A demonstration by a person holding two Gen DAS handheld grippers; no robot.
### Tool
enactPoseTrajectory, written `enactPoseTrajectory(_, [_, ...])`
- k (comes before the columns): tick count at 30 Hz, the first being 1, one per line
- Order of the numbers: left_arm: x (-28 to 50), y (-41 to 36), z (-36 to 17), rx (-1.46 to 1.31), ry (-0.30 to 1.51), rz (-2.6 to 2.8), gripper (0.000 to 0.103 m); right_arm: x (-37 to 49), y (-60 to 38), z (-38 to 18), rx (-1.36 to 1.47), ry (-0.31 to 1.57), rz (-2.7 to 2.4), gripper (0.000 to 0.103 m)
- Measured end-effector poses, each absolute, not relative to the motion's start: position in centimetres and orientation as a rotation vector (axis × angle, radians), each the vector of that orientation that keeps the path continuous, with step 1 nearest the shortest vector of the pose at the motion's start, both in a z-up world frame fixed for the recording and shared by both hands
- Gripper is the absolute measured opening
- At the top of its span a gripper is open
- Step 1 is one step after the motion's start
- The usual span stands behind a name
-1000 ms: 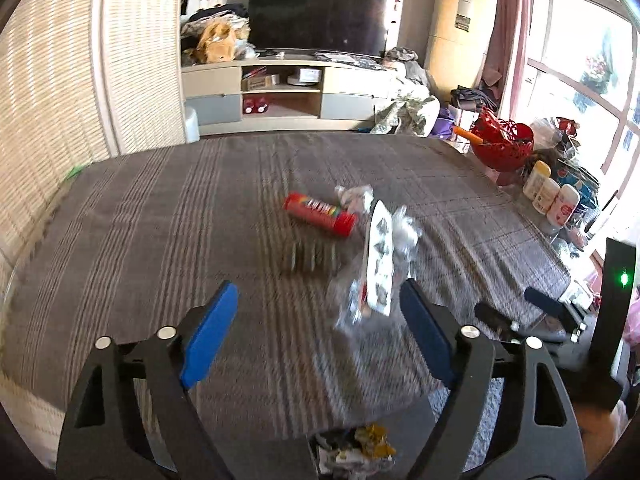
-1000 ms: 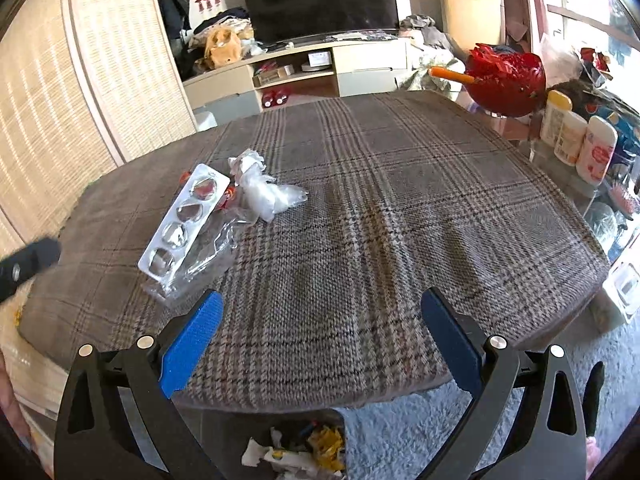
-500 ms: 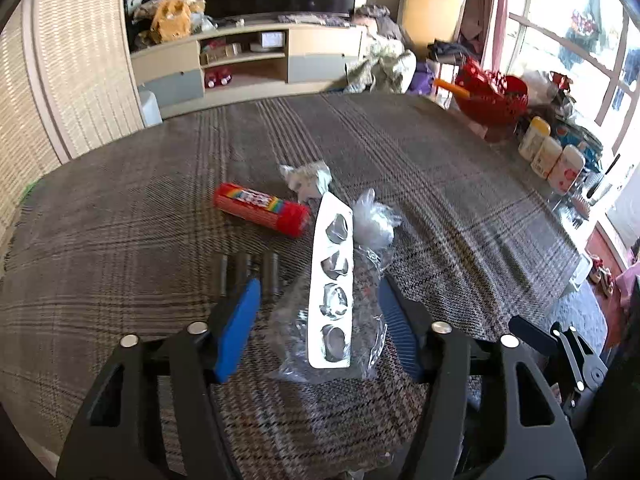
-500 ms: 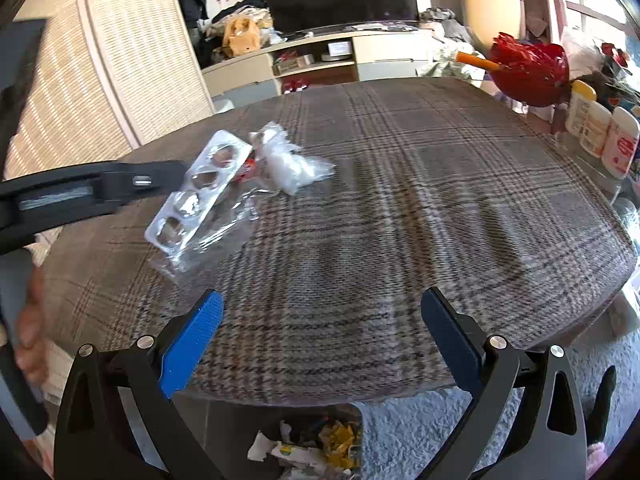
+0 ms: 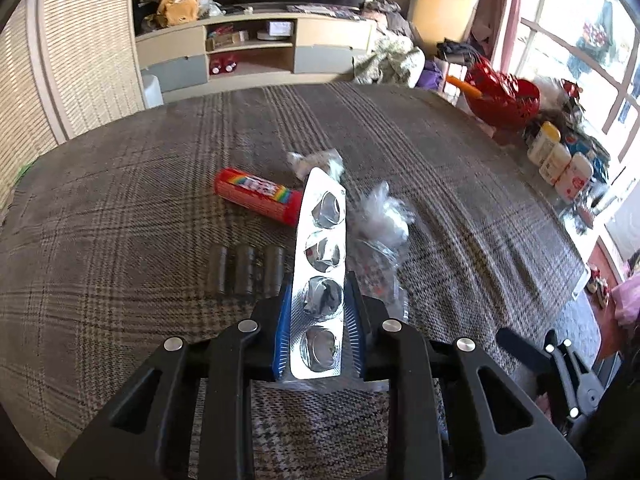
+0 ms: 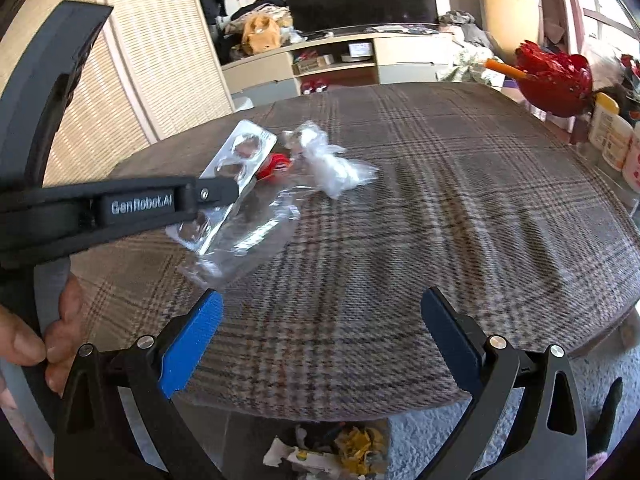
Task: Collect trash
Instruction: 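Grasp the clear plastic bag with the right tool while the left tool holds the blister pack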
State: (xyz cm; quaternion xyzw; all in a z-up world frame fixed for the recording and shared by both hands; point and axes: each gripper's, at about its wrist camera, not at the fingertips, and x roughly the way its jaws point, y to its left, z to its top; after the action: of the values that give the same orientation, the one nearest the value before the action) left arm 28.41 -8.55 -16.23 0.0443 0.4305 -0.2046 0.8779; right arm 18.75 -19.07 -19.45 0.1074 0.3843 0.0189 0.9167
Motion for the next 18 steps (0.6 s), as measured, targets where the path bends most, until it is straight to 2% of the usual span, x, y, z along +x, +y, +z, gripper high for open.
enactPoseTrajectory(6, [28.3,-6.4,-14.5,0.095,0.846,-0.375,0.023,20.0,-18.2,-19.1,0.265,0.774,0.067,0.099])
enactPoseTrajectory(9, [28.4,-5.3,-14.2,0.105,0.84,-0.348,0.023,20.9,-18.0,-19.3,0.308,0.777,0.066,0.09])
enactPoseTrajectory(13, [28.8,-4.3,-14.1,0.105,0.84,-0.324,0.023,22.1,-17.6,-20.3,0.339,0.823,0.083,0.063])
enactPoseTrajectory(15, [28.8,-3.8,-14.0,0.101,0.839,-0.318,0.023,22.3,-17.4,-20.9,0.365,0.841,0.102,0.056])
enactPoseTrajectory(16, [28.8,-3.6,-14.0,0.097,0.839,-0.319,0.023,22.5,-17.3,-21.3,0.381,0.854,0.122,0.043])
enactPoseTrajectory(18, [28.6,-3.4,-13.8,0.094,0.837,-0.316,0.023,22.5,-17.1,-21.5,0.392,0.863,0.149,0.028])
